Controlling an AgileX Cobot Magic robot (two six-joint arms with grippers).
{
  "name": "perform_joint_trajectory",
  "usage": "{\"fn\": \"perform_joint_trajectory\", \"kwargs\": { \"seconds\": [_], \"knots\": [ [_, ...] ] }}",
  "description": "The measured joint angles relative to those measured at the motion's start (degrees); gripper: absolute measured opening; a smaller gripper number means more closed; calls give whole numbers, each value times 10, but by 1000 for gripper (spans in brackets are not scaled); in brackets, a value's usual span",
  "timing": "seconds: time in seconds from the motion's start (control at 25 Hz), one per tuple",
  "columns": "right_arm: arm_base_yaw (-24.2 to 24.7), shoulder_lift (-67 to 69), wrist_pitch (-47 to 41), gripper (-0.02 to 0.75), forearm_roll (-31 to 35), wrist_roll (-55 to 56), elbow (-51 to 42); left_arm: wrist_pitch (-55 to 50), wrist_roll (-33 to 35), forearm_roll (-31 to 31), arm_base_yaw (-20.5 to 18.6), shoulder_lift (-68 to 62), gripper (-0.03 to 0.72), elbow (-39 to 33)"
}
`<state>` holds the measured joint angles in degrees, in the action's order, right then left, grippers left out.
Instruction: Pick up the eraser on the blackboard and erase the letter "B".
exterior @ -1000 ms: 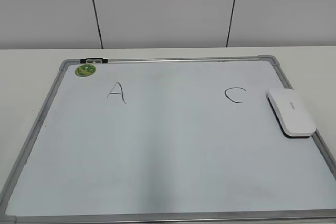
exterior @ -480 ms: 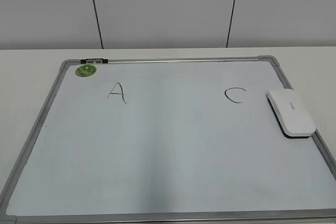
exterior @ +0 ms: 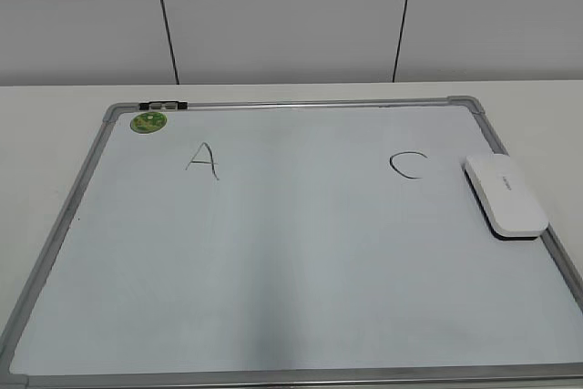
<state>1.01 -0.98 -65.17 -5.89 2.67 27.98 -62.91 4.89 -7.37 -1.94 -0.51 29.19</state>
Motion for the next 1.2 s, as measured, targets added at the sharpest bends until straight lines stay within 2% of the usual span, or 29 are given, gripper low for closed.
{"fn": "perform_joint_trajectory", "kwargs": {
  "seconds": [0.44, 1.2],
  "knots": [
    [0, 0, 0, 587, 0, 0, 0, 0, 0, 0, 0, 0, 279, 0],
    [0, 0, 0, 587, -1, 1, 0, 0, 0, 0, 0, 0, 264, 0]
  ]
}}
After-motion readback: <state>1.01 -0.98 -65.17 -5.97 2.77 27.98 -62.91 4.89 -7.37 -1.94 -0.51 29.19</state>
